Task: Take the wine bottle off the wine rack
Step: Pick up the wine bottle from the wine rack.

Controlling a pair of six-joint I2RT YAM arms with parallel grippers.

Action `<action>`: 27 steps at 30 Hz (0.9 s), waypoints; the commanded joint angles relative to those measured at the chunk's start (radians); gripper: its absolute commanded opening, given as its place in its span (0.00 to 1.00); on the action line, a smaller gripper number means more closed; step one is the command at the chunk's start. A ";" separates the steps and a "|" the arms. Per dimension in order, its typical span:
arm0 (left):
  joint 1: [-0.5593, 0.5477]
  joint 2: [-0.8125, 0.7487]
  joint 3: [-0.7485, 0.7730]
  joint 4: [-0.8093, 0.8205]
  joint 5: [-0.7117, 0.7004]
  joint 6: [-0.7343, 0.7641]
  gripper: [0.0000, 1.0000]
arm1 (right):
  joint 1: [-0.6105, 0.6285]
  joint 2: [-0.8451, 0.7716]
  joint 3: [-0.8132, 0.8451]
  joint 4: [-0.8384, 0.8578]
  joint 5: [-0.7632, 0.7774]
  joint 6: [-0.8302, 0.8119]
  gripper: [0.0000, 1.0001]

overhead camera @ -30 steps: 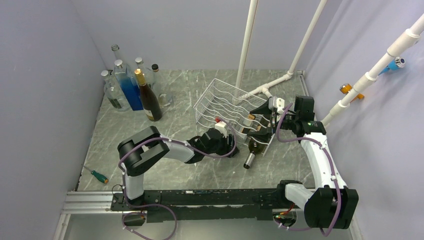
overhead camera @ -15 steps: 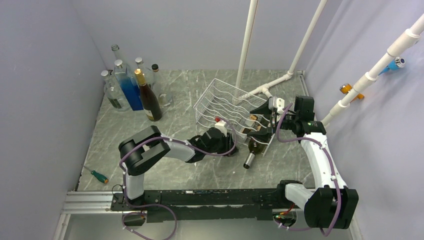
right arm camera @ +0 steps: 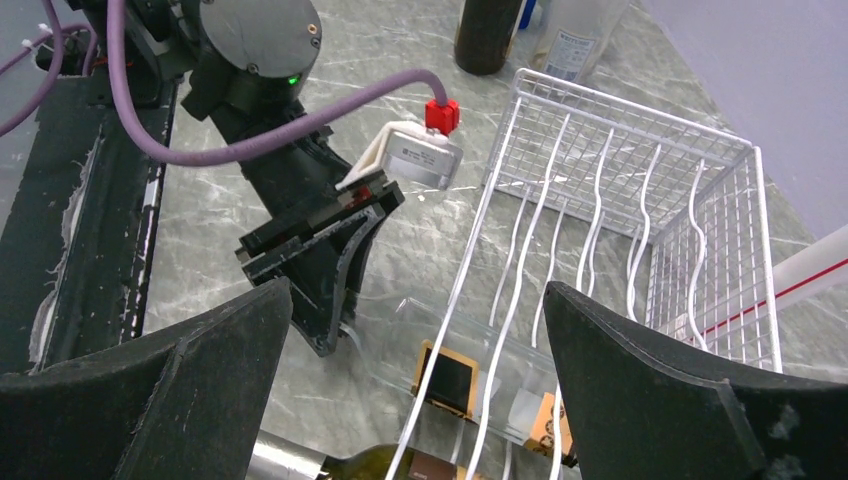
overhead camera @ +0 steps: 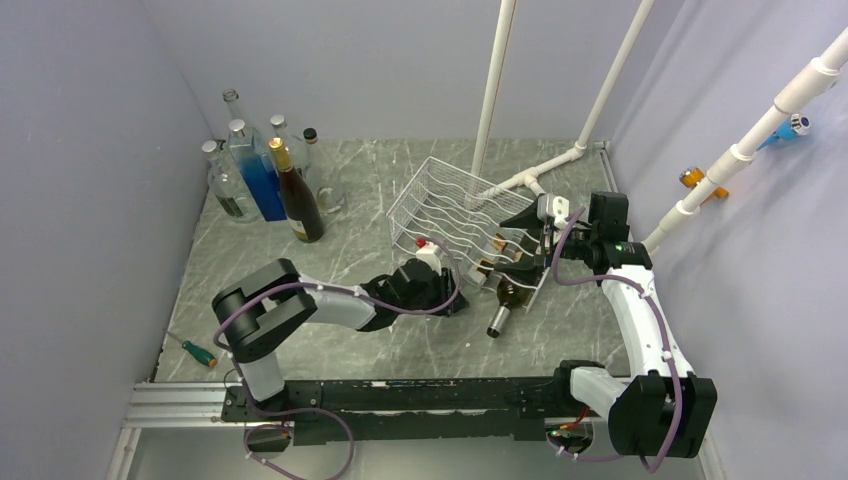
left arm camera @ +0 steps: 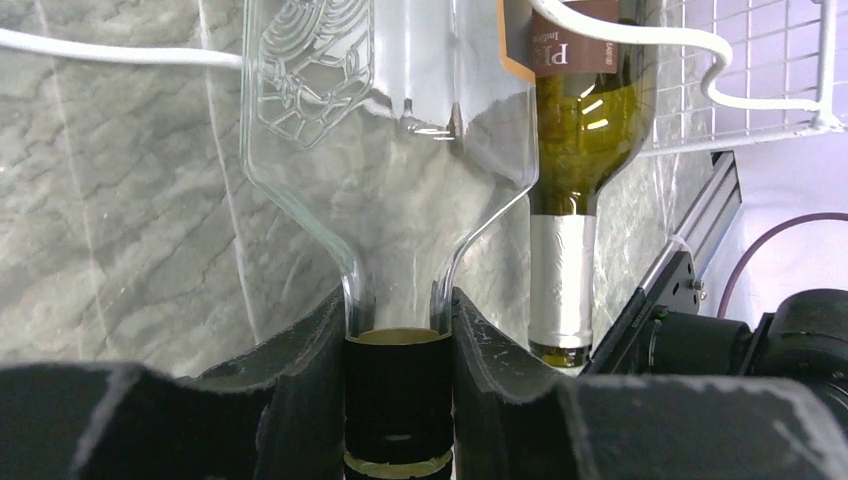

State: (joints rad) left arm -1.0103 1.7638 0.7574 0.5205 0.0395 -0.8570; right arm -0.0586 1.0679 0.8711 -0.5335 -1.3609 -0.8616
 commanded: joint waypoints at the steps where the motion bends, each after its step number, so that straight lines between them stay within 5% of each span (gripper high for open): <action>1: -0.007 -0.096 -0.023 0.050 -0.024 -0.030 0.00 | -0.007 -0.002 0.012 -0.005 -0.021 -0.033 0.99; 27: -0.007 -0.377 -0.227 0.003 0.005 0.047 0.00 | -0.010 0.001 0.007 -0.003 -0.022 -0.037 0.99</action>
State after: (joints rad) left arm -1.0115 1.4525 0.5381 0.4648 0.0280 -0.8440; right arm -0.0631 1.0679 0.8711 -0.5381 -1.3609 -0.8696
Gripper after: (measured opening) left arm 0.377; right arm 0.993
